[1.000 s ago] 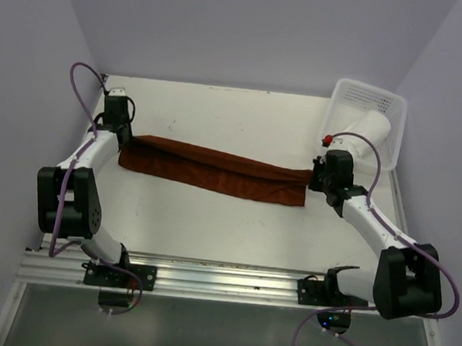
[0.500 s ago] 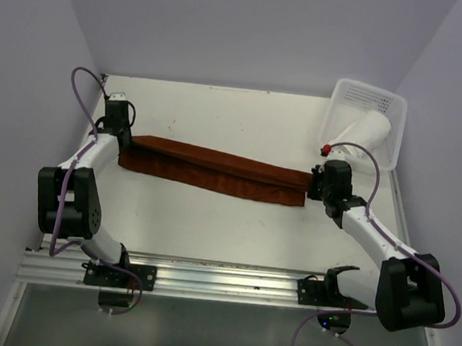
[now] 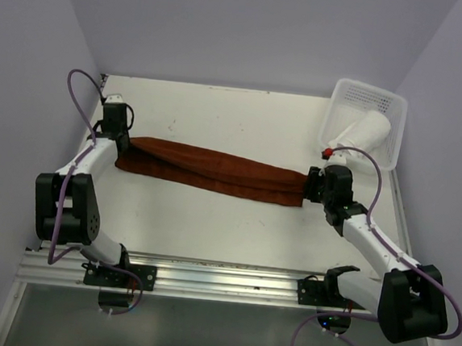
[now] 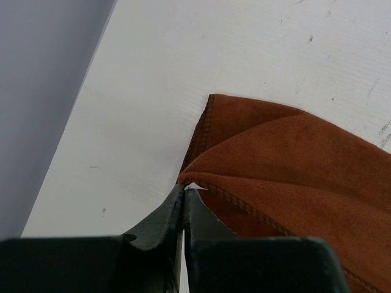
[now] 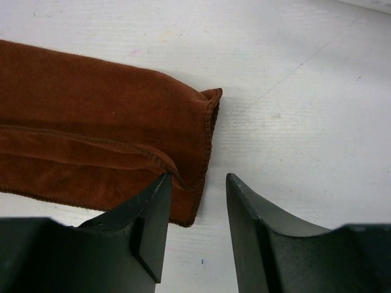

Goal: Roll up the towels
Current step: Fold the towel

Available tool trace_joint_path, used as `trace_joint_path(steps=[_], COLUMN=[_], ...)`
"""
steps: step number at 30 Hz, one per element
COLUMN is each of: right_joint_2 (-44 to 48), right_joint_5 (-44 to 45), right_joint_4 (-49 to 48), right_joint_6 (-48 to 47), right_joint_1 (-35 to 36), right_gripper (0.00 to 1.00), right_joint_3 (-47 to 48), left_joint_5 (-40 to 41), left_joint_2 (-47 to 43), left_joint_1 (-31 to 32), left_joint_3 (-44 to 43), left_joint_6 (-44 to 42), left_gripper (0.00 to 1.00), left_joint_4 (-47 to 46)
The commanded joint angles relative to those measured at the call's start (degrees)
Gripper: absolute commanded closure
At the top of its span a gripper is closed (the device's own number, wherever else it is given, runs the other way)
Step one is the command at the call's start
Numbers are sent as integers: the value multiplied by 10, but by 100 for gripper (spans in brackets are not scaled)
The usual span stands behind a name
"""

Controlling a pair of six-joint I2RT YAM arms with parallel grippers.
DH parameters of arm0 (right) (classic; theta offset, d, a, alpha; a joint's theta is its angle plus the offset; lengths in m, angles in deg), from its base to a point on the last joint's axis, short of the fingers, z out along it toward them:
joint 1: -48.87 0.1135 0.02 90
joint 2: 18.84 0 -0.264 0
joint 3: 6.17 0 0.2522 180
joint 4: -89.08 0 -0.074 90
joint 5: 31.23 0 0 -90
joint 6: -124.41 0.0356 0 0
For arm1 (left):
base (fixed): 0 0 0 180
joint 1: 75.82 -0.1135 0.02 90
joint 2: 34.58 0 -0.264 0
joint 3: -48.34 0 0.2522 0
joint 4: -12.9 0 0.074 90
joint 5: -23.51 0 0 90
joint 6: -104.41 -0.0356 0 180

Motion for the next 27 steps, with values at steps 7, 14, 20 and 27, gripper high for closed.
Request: trace_joint_path(steps=[7, 14, 20, 27], right_joint_2=[4, 2, -38, -82], right_joint_5=[32, 32, 9, -46], right_joint_4=[-13, -17, -15, -29], right_joint_6=[13, 16, 23, 15], right_joint_1=[3, 3, 3, 3], right_gripper=[54, 54, 53, 52], right_joint_3=[3, 8, 48, 89], left_joint_5=[8, 4, -22, -161], left_joint_2=[-36, -47, -67, -80], left_joint_1=[-8, -7, -8, -8], left_joint_3=[19, 27, 34, 44], left_joint_6=[16, 19, 20, 33], left_gripper=[79, 74, 58, 52], left_joint_4=[-41, -42, -55, -89])
